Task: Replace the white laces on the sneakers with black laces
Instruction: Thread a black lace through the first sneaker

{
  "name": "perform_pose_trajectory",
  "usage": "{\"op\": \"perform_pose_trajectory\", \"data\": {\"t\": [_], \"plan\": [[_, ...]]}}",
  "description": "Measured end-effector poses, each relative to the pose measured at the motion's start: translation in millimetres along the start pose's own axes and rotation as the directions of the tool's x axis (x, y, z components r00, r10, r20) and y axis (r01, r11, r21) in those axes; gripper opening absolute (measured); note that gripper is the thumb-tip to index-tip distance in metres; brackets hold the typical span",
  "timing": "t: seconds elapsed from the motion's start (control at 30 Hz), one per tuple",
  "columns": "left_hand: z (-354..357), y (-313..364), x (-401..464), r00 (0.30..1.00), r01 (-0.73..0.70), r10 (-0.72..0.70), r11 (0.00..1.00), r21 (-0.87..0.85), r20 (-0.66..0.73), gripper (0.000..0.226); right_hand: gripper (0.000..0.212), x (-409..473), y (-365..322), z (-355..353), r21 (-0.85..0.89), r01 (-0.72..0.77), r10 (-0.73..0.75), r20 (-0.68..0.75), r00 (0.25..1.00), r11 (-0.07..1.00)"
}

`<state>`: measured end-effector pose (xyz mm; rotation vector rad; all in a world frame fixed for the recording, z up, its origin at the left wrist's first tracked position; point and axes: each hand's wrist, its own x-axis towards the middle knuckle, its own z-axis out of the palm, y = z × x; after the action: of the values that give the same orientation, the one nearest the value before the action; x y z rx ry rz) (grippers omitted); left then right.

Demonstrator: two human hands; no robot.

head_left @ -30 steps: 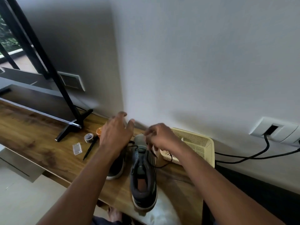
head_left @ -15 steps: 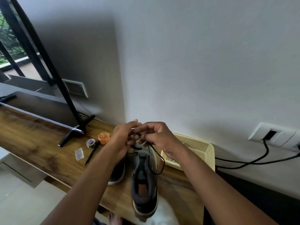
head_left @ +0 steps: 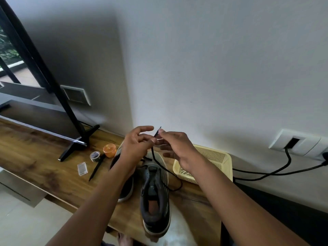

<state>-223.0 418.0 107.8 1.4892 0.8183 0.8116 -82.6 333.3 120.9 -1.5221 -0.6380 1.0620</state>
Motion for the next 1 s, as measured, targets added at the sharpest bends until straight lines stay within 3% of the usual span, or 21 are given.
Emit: {"op": "perform_pose_trajectory", "data": {"t": [0.2, 0.27, 0.3, 0.37, 0.43, 0.57, 0.67, 1.0], "plan": [[11.7, -0.9, -4.8, 0.995, -0.012, 0.006, 0.998, 0.064, 0.101, 0.038, 0.017, -1.3, -1.1, -2.9, 0.214, 0.023, -0.004, -0.090, 0.996, 0.977], [12.6, 1.4, -3.6, 0.998, 0.041, -0.040, 0.999, -0.021, 0.042, 0.040, 0.012, -0.3, -3.0, -6.4, 0.278, 0.066, -0.033, -0.120, 0.992, 0.958], [11.4, 3.2, -2.4, 0.995, 0.096, -0.095, 0.985, -0.141, 0.011, 0.050, 0.011, 0.6, -3.9, -7.9, 0.272, 0.106, -0.067, -0.147, 0.987, 0.956], [4.8, 6.7, -0.5, 0.978, 0.192, -0.207, 0.875, -0.444, 0.014, 0.075, 0.010, 2.7, -3.3, -9.8, 0.161, 0.217, -0.185, -0.189, 0.964, 0.963], [-5.5, 8.1, 1.5, 0.966, 0.222, -0.254, 0.723, -0.654, 0.046, 0.082, 0.009, 3.0, 0.7, -8.6, -0.016, 0.324, -0.322, -0.154, 0.934, 0.946], [-15.7, 6.8, 2.8, 0.962, 0.223, -0.252, 0.488, -0.844, 0.108, 0.084, 0.012, 0.4, 19.1, 9.2, -0.389, 0.440, -0.489, -0.030, 0.872, 0.809], [-14.3, 9.2, 0.9, 0.960, 0.233, -0.246, 0.443, -0.866, 0.132, 0.087, 0.011, -2.6, 29.6, 22.0, -0.458, 0.458, -0.510, 0.012, 0.860, 0.762], [-14.1, 8.8, 3.6, 0.966, 0.237, -0.204, 0.446, -0.863, 0.160, 0.081, 0.016, 1.9, 36.2, 28.8, -0.330, 0.334, -0.384, -0.100, 0.918, 0.883]]}}
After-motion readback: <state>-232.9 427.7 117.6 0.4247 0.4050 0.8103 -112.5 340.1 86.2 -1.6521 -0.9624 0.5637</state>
